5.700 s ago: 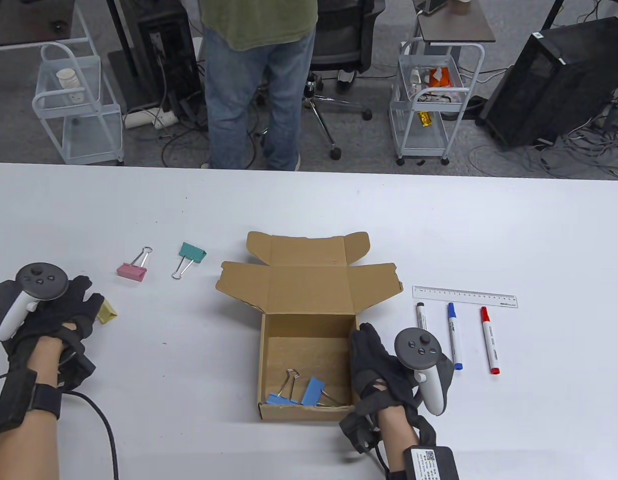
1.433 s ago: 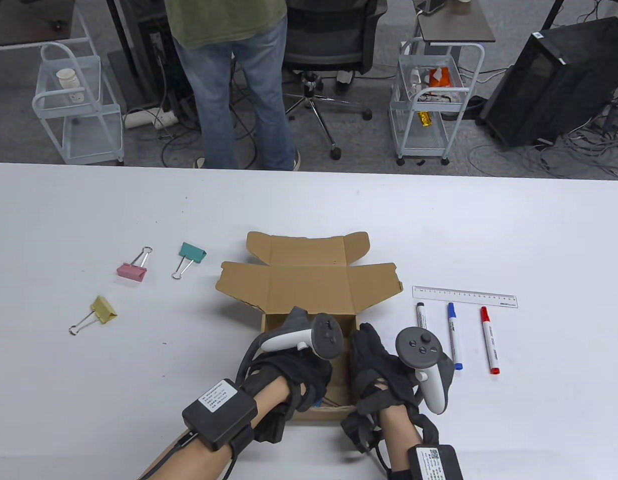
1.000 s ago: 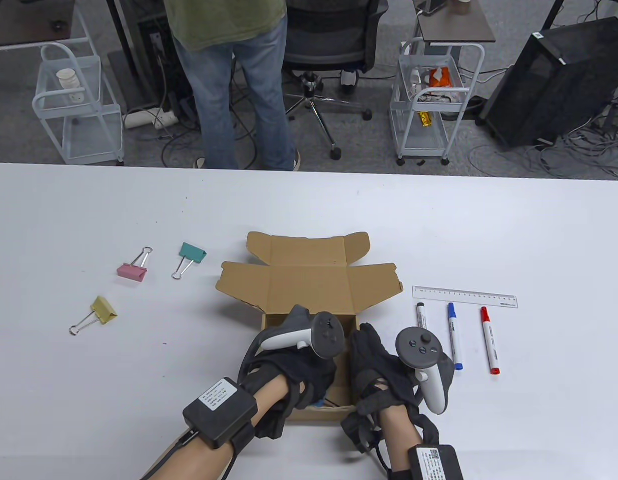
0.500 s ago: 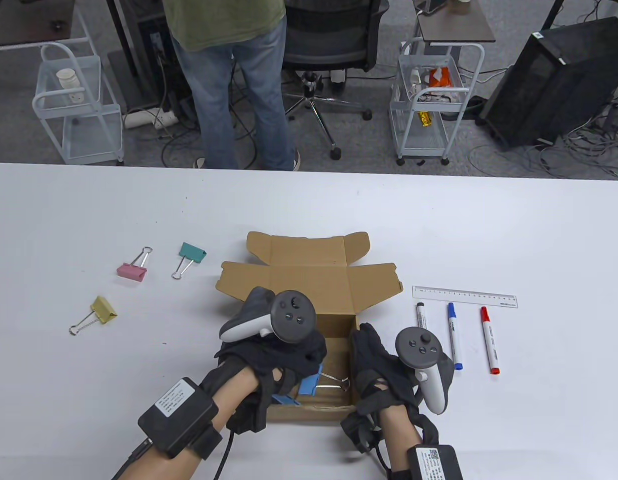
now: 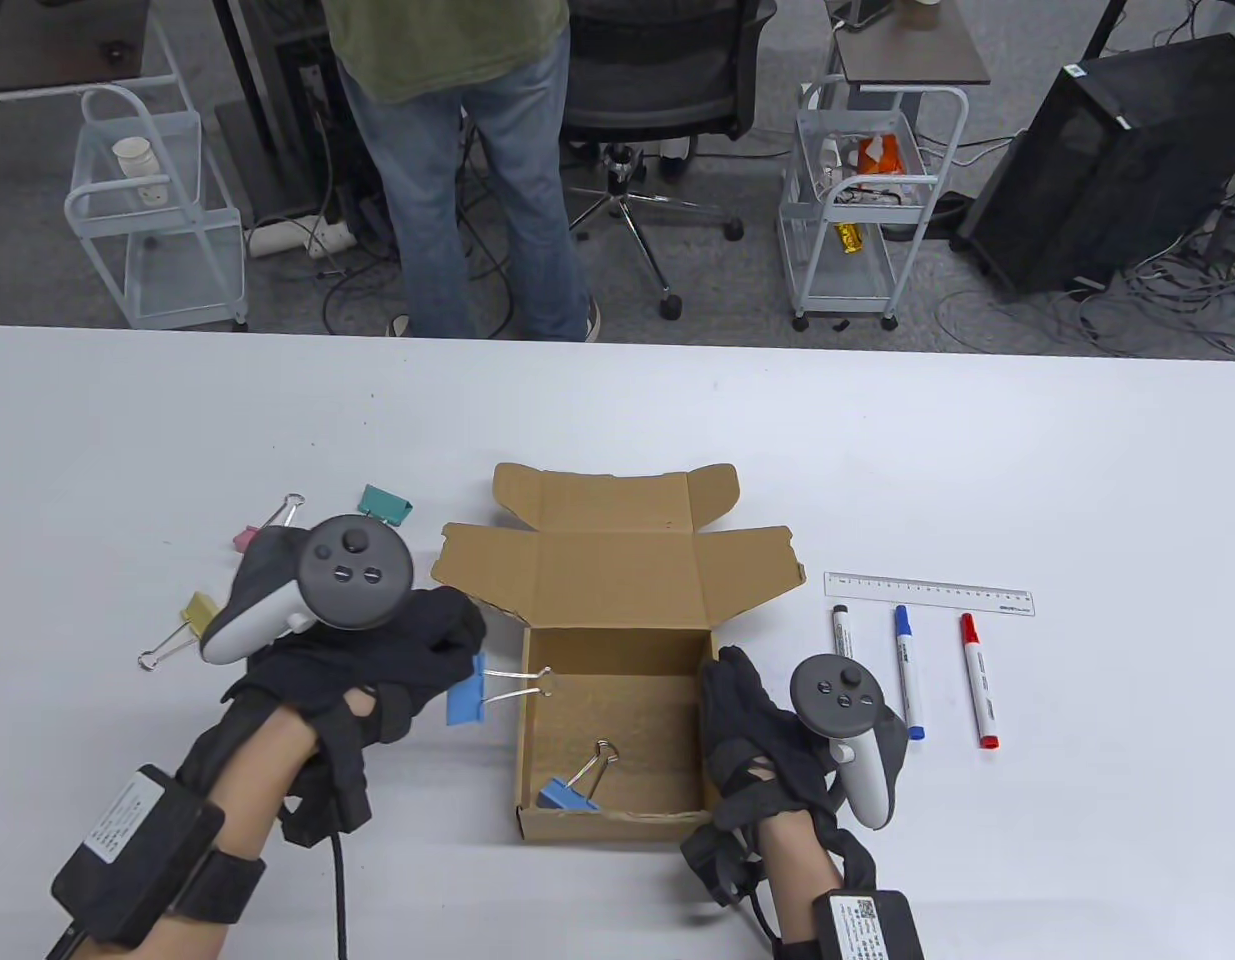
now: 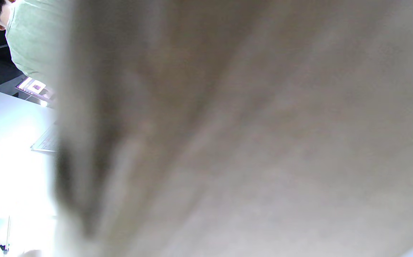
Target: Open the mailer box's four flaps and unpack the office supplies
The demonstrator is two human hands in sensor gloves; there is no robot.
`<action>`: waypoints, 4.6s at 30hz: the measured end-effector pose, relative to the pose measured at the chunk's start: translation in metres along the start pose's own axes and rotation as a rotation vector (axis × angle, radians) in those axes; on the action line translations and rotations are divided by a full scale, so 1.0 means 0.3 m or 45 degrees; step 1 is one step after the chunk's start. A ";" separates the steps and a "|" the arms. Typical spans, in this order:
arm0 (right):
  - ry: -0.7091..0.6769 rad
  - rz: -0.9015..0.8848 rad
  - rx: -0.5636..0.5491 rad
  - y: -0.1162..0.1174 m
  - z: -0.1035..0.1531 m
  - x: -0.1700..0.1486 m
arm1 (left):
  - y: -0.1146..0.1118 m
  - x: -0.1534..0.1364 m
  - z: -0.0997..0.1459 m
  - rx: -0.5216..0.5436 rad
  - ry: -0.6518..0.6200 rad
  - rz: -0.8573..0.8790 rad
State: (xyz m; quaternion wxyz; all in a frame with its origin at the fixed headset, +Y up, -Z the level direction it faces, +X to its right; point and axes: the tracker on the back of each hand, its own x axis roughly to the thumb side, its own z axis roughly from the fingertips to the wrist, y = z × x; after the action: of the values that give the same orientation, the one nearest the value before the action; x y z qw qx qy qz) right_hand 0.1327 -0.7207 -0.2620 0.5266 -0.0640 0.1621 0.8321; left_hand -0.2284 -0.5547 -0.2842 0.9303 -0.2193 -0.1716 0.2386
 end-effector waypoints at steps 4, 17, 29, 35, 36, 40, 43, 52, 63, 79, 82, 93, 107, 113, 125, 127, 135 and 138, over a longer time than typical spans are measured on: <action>0.000 0.000 0.000 0.000 0.000 0.000 | 0.046 -0.158 0.055 0.052 0.132 0.073; 0.000 0.000 0.000 0.000 0.000 0.000 | -0.009 -0.621 0.147 0.009 0.580 0.225; 0.000 0.000 0.000 0.000 0.000 0.000 | -0.078 -0.781 0.156 -0.074 0.781 0.280; 0.000 0.000 0.001 0.000 0.001 0.000 | -0.097 -0.804 0.153 -0.083 0.801 0.306; 0.000 0.001 0.000 0.000 0.001 0.000 | -0.098 -0.804 0.152 -0.081 0.801 0.307; 0.001 -0.002 0.001 0.001 0.000 0.000 | -0.110 -0.802 0.140 -0.075 0.805 0.297; 0.001 -0.002 -0.001 0.001 0.000 0.000 | -0.118 -0.798 0.128 -0.073 0.798 0.289; 0.001 -0.002 -0.001 0.001 0.000 0.000 | -0.127 -0.796 0.122 -0.063 0.826 0.278; 0.001 0.000 -0.002 0.001 -0.001 0.000 | -0.114 -0.770 0.165 -0.048 0.798 0.262; 0.002 0.000 -0.005 0.001 0.000 -0.001 | -0.053 -0.482 0.158 0.153 0.469 -0.037; 0.002 0.000 -0.005 0.001 0.000 -0.001 | -0.052 -0.420 0.145 0.164 0.413 -0.087; 0.002 0.002 -0.006 0.000 0.000 -0.001 | -0.082 -0.199 0.102 0.180 0.208 -0.262; 0.001 0.004 -0.006 0.000 -0.001 -0.001 | -0.177 0.066 0.015 0.117 -0.016 -0.445; 0.002 0.003 -0.006 0.000 -0.001 -0.001 | -0.253 0.182 -0.037 0.021 -0.114 -0.482; 0.001 0.005 -0.004 0.000 -0.001 0.000 | -0.417 0.328 -0.180 -0.260 -0.149 -0.497; 0.001 0.005 -0.004 0.000 -0.001 0.000 | -0.441 0.339 -0.200 -0.311 -0.128 -0.478; 0.001 0.005 -0.004 0.000 -0.001 0.000 | -0.509 0.359 -0.285 -0.494 -0.023 -0.424; 0.001 0.005 -0.004 0.000 -0.001 0.000 | -0.521 0.351 -0.309 -0.547 0.033 -0.400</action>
State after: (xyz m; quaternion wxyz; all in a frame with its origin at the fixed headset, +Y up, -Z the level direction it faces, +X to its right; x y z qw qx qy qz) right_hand 0.1327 -0.7210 -0.2623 0.5249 -0.0647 0.1612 0.8333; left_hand -0.0445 -0.6537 -0.2633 0.8902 -0.3854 -0.2383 0.0464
